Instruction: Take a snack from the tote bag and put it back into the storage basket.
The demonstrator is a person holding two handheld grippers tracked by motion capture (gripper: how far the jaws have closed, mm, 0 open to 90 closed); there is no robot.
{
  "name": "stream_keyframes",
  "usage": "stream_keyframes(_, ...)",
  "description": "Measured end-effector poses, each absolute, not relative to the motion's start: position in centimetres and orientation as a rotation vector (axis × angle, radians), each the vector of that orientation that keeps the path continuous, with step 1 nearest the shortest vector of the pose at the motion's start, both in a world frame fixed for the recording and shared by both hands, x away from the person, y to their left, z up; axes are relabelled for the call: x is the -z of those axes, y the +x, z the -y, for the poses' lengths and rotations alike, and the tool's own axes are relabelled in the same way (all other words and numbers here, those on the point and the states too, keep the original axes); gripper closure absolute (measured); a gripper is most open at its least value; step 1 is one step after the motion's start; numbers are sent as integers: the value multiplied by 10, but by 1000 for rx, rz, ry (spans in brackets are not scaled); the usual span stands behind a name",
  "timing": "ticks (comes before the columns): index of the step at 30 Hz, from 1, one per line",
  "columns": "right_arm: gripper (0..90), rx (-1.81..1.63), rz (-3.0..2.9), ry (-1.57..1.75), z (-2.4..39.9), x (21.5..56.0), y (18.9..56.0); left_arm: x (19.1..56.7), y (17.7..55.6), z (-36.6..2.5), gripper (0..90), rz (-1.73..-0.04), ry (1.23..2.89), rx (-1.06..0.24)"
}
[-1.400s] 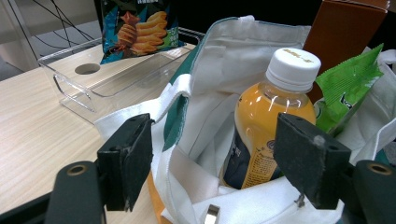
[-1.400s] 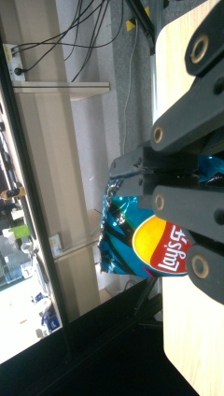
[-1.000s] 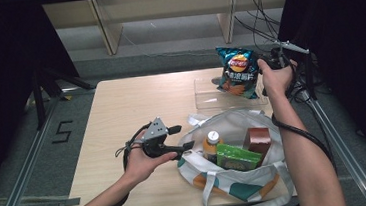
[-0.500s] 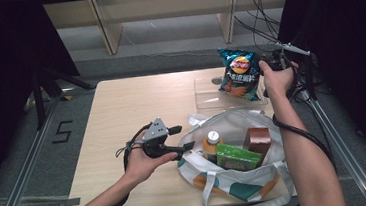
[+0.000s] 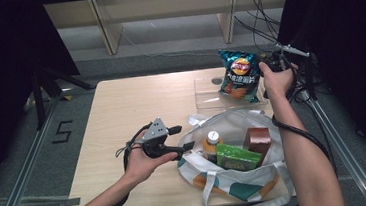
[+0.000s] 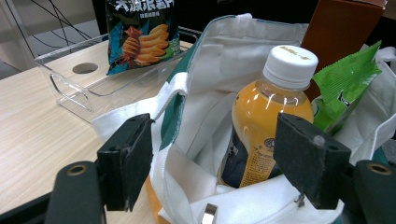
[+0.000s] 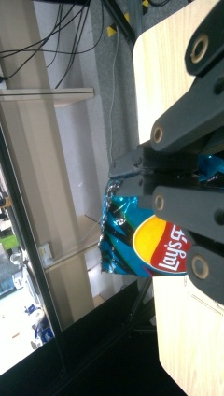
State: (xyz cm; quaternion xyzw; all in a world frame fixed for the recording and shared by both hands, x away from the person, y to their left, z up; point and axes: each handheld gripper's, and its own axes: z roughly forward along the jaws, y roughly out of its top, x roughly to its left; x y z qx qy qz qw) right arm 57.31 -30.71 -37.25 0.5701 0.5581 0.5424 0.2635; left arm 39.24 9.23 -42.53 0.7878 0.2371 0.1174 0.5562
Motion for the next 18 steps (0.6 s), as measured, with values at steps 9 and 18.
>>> stream_keyframes(9,900,-1436,-1524,1520,312,379,574,426,393,-92,278,-556,1857,-270)
stream_keyframes(18,876,-1400,-1555,1506,318,382,572,427,392,-91,278,-556,1860,-269)
